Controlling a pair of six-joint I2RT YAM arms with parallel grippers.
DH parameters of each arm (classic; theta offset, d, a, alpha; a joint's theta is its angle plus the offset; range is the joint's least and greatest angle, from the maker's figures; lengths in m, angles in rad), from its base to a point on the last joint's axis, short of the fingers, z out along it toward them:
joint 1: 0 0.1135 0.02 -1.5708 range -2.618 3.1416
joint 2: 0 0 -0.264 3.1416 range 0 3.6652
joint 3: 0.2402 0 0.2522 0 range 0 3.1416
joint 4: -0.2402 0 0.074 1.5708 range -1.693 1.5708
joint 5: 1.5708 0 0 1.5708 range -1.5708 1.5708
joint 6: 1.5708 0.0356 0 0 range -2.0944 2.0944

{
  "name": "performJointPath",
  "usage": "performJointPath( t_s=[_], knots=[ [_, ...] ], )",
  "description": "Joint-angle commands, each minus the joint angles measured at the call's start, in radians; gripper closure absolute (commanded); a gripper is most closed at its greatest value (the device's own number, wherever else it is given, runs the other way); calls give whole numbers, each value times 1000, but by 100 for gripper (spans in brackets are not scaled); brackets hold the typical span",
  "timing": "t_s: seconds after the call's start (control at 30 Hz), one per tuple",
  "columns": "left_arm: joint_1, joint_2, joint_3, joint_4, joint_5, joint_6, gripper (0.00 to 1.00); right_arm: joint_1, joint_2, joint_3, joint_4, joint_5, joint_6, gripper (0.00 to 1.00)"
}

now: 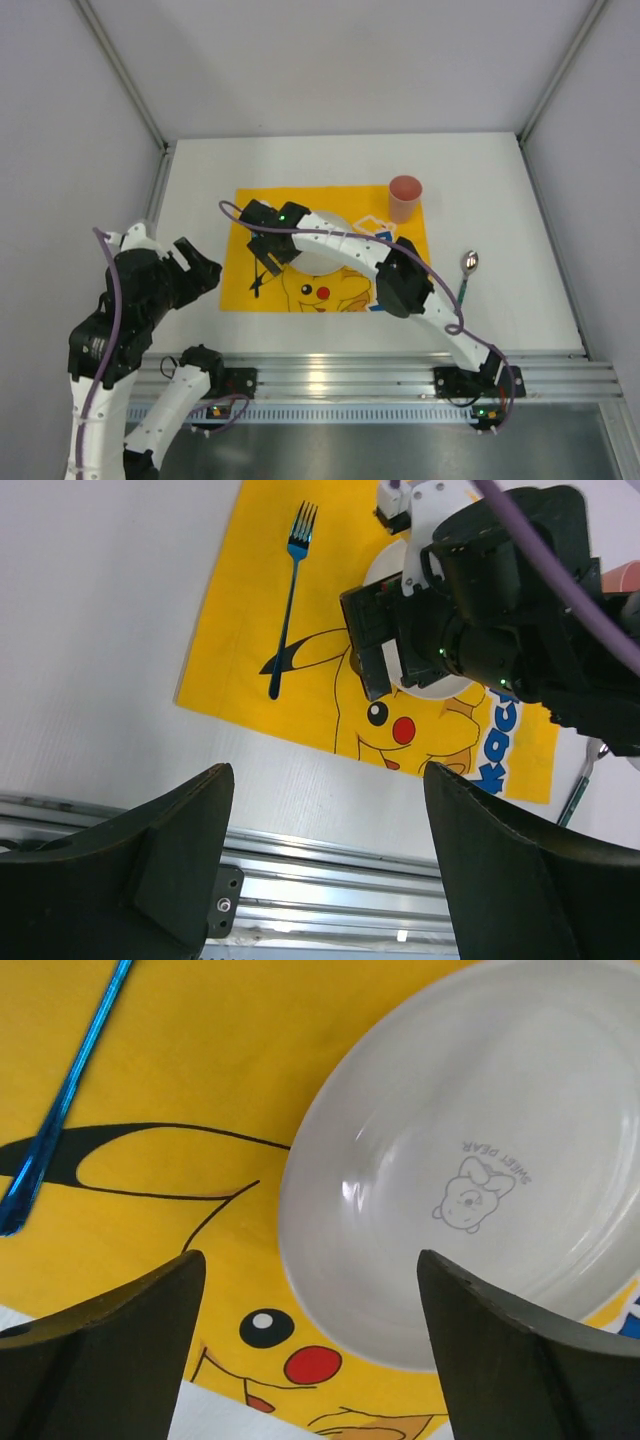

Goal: Set the dinner table for one person

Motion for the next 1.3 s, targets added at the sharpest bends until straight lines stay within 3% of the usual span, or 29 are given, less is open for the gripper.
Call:
performJointPath(
  t_s=[0.0, 0.07, 0.13, 0.2, 0.27, 0.3, 0.33, 0.37, 0.43, 0.47, 0.5, 0.57, 0.6, 0.87, 1.07, 1.27],
  knots=[
    [-4, -3, 26, -13, -4, 19, 18, -14, -163, 119, 17, 51, 1, 12],
    [-4, 8, 8, 2, 14, 32, 18, -25, -245, 118, 32, 100, -11, 9],
    [-4, 18, -15, 25, 43, 45, 15, -37, -398, 69, 84, 272, -54, 3],
    [-4, 27, -29, 53, 66, 55, 15, -58, -577, -98, 159, 524, -92, 1],
    [-4, 40, -49, 71, 83, 73, 15, -91, -697, -307, 281, 689, -161, 0],
    [-4, 49, -55, 96, 91, 84, 15, -161, -793, -356, 291, 693, -160, 0],
    [-4, 57, -71, 108, 114, 88, 15, -212, -834, -391, 276, 672, -81, 0],
    [-4, 64, -78, 121, 120, 94, 15, -274, -909, -438, 203, 548, -20, 0],
    [-4, 89, -98, 151, 159, 107, 15, -521, -986, -594, 161, 358, 143, 0],
    [-4, 100, -103, 162, 167, 110, 15, -608, -1056, -664, 150, 159, 183, 0],
    [-4, 112, -108, 170, 174, 111, 15, -778, -1083, -731, 142, 66, 225, 0],
    [-4, 123, -117, 199, 192, 110, 15, -900, -1116, -912, 129, -130, 283, 0],
    [-4, 127, -123, 210, 195, 107, 16, -957, -1115, -966, 119, -149, 285, 0],
    [-4, 109, -197, 237, 229, 65, 16, -990, -1115, -1348, 187, -205, 335, 2],
    [-4, 48, -246, 216, 224, 32, 16, -1039, -1049, -1480, 300, -272, 323, 10],
    [-4, 29, -263, 188, 226, 32, 16, -1051, -1008, -1542, 398, -269, 316, 25]
  ],
)
